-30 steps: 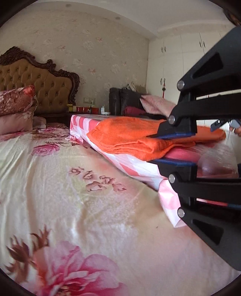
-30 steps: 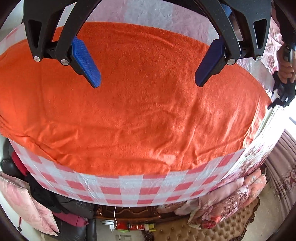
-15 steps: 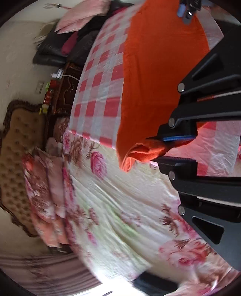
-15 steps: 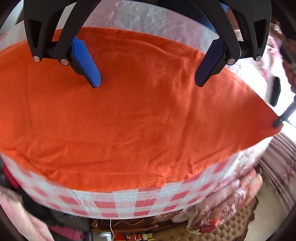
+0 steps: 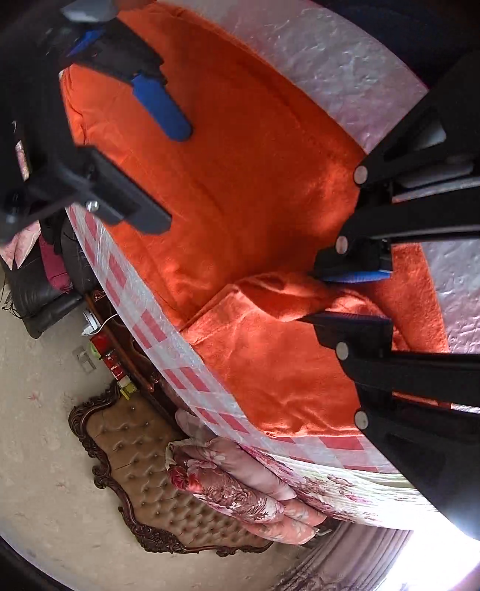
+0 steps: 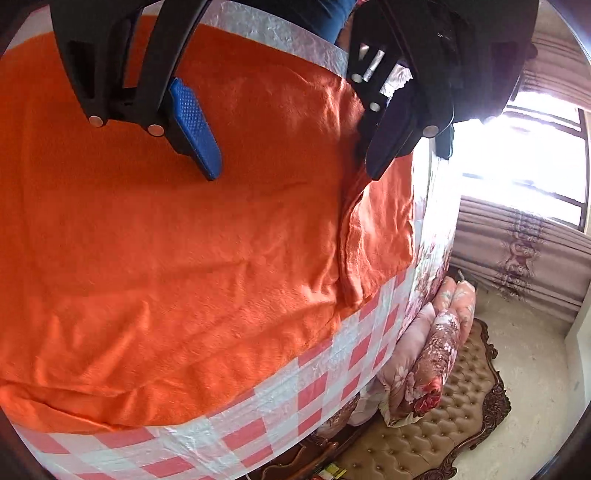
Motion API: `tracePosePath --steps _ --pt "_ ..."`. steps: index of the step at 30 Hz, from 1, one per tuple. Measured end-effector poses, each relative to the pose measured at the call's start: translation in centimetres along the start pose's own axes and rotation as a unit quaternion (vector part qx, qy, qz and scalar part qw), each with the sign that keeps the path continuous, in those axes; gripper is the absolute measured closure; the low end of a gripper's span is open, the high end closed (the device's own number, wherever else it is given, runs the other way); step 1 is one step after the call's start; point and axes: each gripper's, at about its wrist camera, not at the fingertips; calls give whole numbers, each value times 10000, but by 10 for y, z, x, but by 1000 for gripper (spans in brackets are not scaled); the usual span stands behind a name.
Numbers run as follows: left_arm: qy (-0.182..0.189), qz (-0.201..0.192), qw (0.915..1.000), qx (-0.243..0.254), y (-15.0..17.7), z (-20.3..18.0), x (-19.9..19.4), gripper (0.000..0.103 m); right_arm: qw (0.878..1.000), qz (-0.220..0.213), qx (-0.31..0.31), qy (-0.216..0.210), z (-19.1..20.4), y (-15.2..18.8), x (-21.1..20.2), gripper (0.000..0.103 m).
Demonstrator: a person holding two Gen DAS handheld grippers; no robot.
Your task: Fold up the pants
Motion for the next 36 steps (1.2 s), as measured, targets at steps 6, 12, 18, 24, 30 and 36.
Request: tracePosePath --steps 6,12,18,24,30,36 --pt "-228 -147 9995 -148 -4 10 -2 90 9976 534 2 -437 22 -19 33 24" --pt "-271 -261 9991 -197 -4 18 -13 90 9945 934 -194 -427 54 -28 70 21" --pt "-163 -529 9984 -125 0 10 -25 84 9914 927 -924 -43 86 -40 104 91" --pt "-135 -551 9984 -38 20 -5 -25 47 9920 872 -908 -68 77 -37 105 93" --pt "-256 -659 9967 408 23 -26 -23 56 9919 899 -889 -79 73 -35 102 93" --pt "-33 -528 9980 333 20 -26 -19 92 9921 871 -904 -78 75 -36 106 91"
Point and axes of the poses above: each gripper's, at about its wrist camera, not at the fingertips, and x roughly the way its jaws point, z to its left, y to its underside, and after that the axes turned 9 degrees about -z, right-handed
